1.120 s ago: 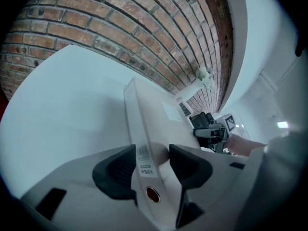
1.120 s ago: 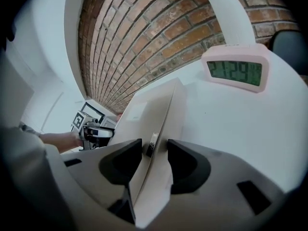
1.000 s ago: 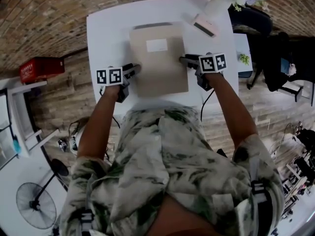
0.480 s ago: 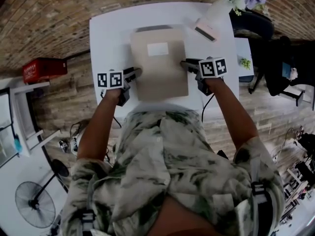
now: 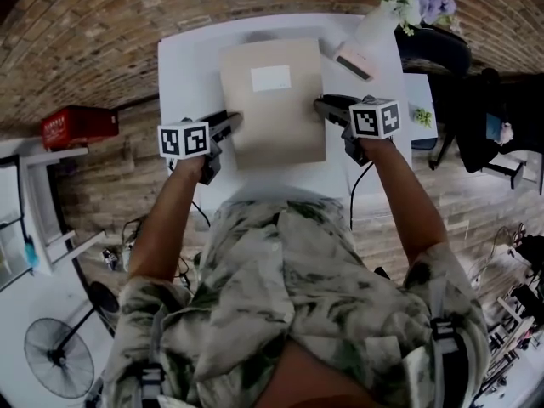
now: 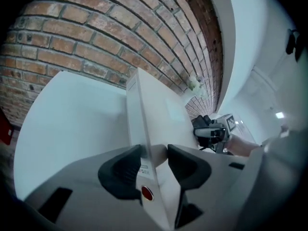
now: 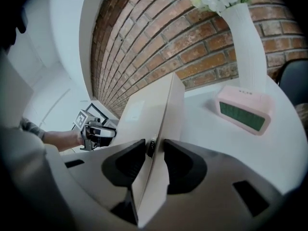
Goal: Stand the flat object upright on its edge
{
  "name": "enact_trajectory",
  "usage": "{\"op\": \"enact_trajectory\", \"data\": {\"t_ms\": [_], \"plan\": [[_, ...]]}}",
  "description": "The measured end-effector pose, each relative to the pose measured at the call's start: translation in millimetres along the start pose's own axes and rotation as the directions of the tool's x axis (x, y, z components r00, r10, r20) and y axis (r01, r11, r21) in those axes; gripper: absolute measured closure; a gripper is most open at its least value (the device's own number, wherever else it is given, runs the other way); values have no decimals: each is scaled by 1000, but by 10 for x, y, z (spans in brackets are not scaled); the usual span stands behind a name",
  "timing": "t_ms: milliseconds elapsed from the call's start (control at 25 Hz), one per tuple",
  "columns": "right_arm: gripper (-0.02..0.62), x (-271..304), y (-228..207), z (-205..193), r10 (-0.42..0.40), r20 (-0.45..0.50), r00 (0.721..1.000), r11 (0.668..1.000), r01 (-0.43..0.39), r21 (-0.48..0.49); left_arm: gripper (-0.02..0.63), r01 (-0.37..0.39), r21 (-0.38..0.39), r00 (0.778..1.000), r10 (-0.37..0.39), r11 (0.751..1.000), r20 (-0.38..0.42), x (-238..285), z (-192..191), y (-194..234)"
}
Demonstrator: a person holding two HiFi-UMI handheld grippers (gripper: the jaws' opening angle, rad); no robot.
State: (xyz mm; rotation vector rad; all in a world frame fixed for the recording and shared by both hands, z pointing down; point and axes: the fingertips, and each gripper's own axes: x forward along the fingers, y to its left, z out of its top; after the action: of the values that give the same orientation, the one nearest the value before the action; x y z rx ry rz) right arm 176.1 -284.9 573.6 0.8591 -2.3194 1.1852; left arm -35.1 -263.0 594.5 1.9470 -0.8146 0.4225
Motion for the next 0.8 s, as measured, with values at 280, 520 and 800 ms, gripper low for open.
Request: {"op": "enact_trajectory", "data": {"t_ms": [280, 520, 800], "plan": [[457, -110, 102, 459, -10, 83, 996, 991, 21, -131, 417, -1, 85, 999, -3, 996, 39, -67, 415, -81], [459, -168, 90, 816, -17, 135, 991, 973, 47, -227, 417, -25, 190, 996, 9, 982, 84, -82, 854, -151], [462, -174, 14, 1270, -38, 212, 977, 938, 108, -329, 419, -73, 291, 989, 33, 954, 141, -48, 1362, -182]]}}
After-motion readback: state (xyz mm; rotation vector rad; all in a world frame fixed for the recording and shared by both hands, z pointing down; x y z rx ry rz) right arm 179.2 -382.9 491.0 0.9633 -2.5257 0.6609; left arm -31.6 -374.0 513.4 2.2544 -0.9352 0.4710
